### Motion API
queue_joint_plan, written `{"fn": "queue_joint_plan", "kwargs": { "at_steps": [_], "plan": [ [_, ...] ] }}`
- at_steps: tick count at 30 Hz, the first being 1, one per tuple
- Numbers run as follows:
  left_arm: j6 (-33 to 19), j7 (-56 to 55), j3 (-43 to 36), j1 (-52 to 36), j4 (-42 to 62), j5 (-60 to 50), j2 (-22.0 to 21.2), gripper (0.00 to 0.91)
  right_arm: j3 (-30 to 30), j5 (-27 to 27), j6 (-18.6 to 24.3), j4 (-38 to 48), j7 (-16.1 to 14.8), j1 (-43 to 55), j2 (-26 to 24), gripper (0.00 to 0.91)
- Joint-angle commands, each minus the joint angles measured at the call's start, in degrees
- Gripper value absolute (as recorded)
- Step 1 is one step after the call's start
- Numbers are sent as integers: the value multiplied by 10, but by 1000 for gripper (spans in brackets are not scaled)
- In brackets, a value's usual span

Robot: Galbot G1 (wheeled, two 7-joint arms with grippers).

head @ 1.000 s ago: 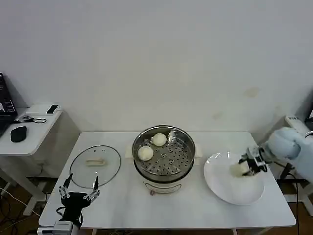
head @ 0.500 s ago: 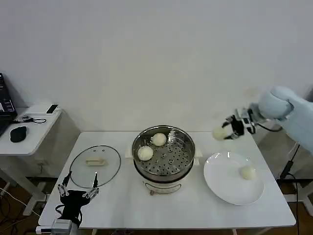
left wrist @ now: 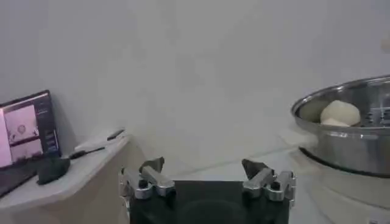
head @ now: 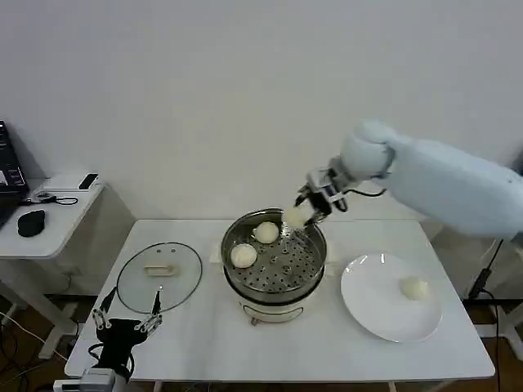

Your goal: Take steamed baozi put them in steamer then cover it.

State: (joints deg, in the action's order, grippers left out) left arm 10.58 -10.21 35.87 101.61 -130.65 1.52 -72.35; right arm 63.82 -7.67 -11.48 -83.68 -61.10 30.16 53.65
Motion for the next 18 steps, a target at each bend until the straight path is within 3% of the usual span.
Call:
{"fn": "queue_joint_plan", "kwargs": {
  "at_steps": [1,9,18],
  "plan": [
    [0,0,2,6,-3,4,0,907,63,15,46,-33,-4,-11,74,574],
    [0,1,6,15,-7,4,-1,907,82,43,97,-54,-5,-29,68,574],
    [0,0,6,15,-8,3,-6,907,88,60,126,-53,-9,-38,59,574]
  ]
}}
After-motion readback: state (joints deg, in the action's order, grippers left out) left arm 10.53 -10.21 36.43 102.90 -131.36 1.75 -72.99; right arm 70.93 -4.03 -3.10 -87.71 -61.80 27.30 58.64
